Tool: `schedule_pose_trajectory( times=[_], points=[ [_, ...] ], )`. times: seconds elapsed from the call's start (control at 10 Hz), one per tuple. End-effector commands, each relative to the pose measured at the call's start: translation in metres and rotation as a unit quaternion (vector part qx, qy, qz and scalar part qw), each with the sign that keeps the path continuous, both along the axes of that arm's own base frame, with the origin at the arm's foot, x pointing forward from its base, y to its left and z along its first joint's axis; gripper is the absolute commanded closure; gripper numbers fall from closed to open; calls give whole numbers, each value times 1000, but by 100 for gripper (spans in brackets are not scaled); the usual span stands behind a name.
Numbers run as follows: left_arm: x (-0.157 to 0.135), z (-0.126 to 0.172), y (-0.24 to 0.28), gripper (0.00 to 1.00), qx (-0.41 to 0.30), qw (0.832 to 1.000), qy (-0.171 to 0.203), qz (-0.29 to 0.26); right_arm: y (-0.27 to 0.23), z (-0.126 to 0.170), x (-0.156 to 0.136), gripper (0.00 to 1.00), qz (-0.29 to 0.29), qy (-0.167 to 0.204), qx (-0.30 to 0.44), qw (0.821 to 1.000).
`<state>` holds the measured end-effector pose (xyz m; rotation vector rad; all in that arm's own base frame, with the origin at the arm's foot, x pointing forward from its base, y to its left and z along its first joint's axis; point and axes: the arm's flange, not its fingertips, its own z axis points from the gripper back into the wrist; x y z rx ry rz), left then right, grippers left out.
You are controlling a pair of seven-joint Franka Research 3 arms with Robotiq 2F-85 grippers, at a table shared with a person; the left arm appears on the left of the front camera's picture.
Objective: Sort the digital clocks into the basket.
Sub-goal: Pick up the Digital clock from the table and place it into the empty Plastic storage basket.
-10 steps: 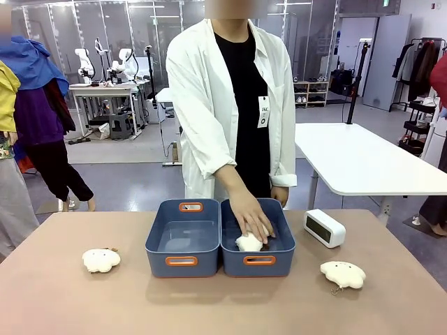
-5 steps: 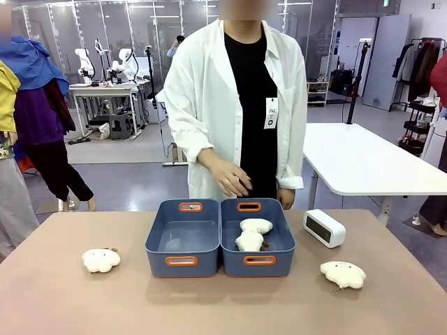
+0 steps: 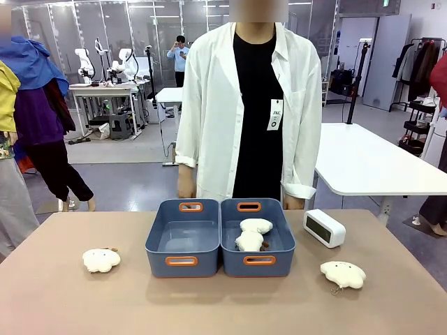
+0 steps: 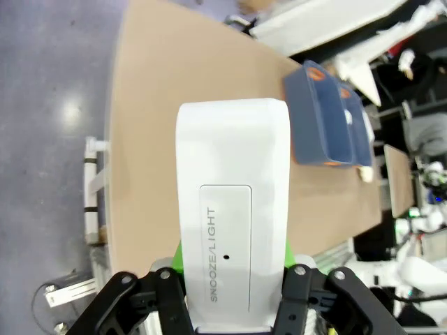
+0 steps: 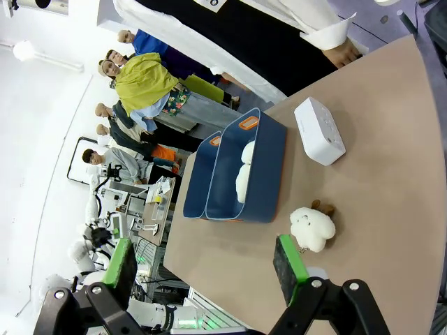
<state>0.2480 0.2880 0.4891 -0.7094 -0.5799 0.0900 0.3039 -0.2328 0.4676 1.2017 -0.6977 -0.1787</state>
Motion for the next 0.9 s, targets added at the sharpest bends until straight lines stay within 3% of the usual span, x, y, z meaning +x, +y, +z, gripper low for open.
schedule_pose_trajectory(
  times=[0.0,0.2,0.4,0.6,0.8],
  points=[
    [40,69,-83,49,44,998,8,-47,1,1,-2,0,1,-8,-2,1000],
    [84,109,-165,49,68,993,25,-93,1,1,-2,0,1,-8,-2,1000],
    [121,124,-284,49,114,979,60,-159,1,1,-2,0,1,-8,-2,1000],
    [147,113,-370,49,174,962,80,-195,1,1,-2,0,1,-8,-2,1000],
    [168,88,-437,49,196,960,111,-165,1,1,-2,0,1,-8,-2,1000]
  ],
)
